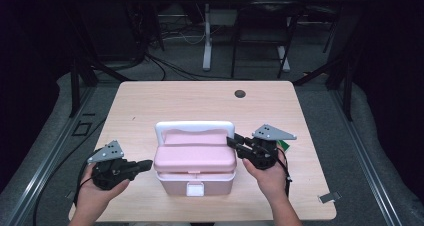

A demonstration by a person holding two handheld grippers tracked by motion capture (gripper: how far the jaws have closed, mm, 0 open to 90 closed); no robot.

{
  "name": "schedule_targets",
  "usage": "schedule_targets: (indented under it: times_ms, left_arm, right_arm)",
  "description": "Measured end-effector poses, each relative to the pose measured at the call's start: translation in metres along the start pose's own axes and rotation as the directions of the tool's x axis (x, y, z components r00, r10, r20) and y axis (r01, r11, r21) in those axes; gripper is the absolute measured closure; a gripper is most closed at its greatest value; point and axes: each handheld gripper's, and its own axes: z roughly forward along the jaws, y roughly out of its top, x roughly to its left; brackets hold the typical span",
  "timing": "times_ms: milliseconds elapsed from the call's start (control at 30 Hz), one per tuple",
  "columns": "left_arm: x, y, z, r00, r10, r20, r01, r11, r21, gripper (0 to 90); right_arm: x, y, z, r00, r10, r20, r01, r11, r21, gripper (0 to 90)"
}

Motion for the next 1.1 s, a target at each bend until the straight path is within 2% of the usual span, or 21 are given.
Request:
schedule_targets:
  times_ms: [467, 1100]
  left_arm:
    - [-0.004, -0.001, 0.012, 0.9988, -0.001, 0.05, 0.0, 0.9999, 0.012, 89.7]
    - [-0.011, 0.006, 0.033, 0.9962, 0.012, 0.086, -0.015, 0.9992, 0.037, 89.7]
  right_arm:
    - [-0.002, 0.002, 0.0, 1.0, 0.007, -0.006, -0.007, 1.0, 0.005, 74.3]
    - [-0.002, 0.001, 0.0, 0.9999, 0.015, -0.004, -0.015, 1.0, -0.005, 74.0]
